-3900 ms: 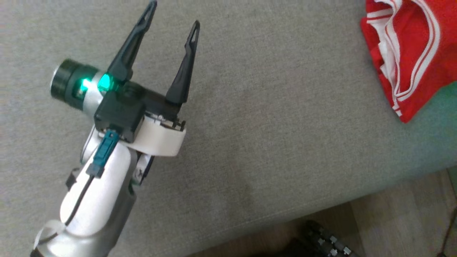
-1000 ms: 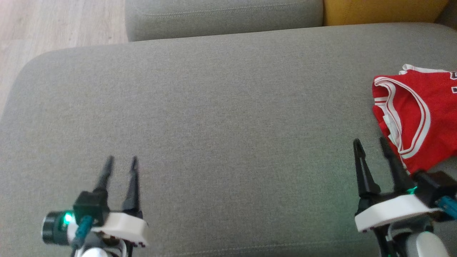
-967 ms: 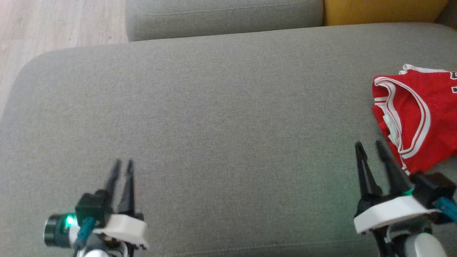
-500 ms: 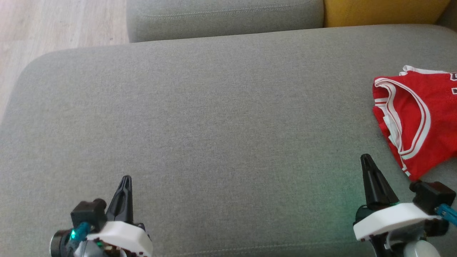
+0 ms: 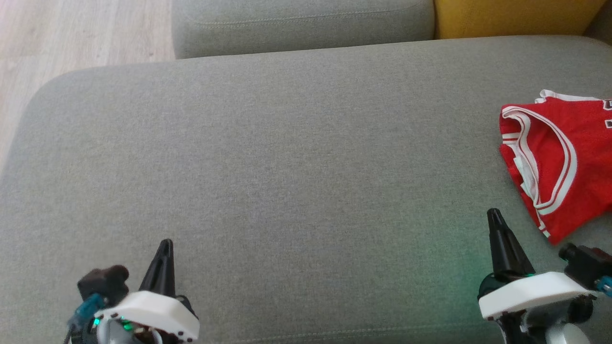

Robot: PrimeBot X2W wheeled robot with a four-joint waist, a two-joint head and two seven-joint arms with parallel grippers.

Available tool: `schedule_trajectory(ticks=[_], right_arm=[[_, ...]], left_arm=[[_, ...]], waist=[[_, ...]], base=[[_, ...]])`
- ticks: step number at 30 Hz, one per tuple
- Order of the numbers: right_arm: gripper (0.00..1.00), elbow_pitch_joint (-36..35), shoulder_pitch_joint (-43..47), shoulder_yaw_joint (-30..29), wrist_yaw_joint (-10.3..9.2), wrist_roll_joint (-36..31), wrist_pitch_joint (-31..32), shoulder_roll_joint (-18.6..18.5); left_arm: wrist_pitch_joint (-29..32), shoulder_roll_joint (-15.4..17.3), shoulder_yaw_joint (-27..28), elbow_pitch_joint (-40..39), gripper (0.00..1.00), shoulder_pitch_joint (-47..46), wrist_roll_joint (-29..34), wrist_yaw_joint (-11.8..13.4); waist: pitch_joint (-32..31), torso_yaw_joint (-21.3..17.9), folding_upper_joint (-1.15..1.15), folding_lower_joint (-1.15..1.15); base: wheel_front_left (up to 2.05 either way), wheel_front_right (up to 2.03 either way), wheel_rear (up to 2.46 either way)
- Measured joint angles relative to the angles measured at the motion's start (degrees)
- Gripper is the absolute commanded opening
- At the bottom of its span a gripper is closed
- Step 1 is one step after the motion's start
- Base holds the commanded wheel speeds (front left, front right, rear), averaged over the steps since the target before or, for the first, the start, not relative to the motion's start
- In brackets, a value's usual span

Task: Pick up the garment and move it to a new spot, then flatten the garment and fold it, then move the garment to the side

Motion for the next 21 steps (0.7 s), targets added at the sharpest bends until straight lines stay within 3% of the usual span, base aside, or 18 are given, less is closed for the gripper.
schedule_trajectory(ticks=[21], right_arm=[[0.00,2.74,-1.36,-1.04,0.00,14.12,0.02,-0.27]], left_arm=[[2.50,-1.42,3.68,1.74,0.00,-1.32,-13.71,-3.82]], waist=[[-0.55,0.30,0.00,0.00]], base=[[0.00,0.00,0.00]])
